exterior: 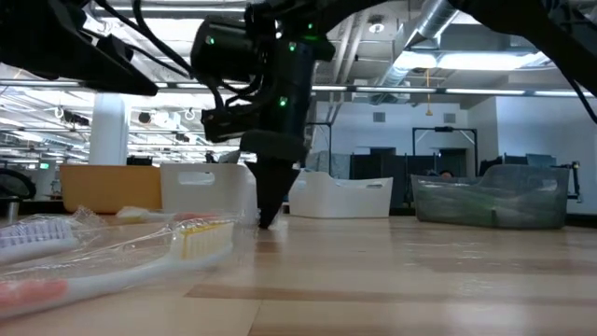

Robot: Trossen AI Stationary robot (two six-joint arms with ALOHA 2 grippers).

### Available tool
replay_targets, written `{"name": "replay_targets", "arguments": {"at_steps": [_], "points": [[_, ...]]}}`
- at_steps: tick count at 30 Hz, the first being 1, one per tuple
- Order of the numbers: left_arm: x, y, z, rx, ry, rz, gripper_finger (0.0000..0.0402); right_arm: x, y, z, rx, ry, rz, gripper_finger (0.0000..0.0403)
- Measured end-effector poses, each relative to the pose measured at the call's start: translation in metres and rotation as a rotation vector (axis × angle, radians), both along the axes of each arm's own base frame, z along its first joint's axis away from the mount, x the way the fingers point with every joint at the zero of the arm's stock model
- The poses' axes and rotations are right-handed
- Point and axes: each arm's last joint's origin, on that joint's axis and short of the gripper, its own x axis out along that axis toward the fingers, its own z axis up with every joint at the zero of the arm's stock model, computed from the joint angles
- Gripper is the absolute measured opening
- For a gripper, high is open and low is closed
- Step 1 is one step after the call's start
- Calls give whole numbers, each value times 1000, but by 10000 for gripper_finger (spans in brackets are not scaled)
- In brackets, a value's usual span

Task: Pick & Place Toothbrushes
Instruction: Put the orange toothbrush into the yellow bin

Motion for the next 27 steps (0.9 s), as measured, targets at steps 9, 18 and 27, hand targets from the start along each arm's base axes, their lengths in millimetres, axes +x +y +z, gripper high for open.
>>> {"name": "replay_targets", "arguments": {"at_steps": [9,18,27], "points": [[0,1,2,107,-10,-1,209,-8,41,5,-68,34,19,8],[0,1,2,192,-6,-29,209,-34,71,54,-264,-21,-94,8],[-1,5,12,230,-66,28,209,-90,104,126,-450,-130,-242,8]]}}
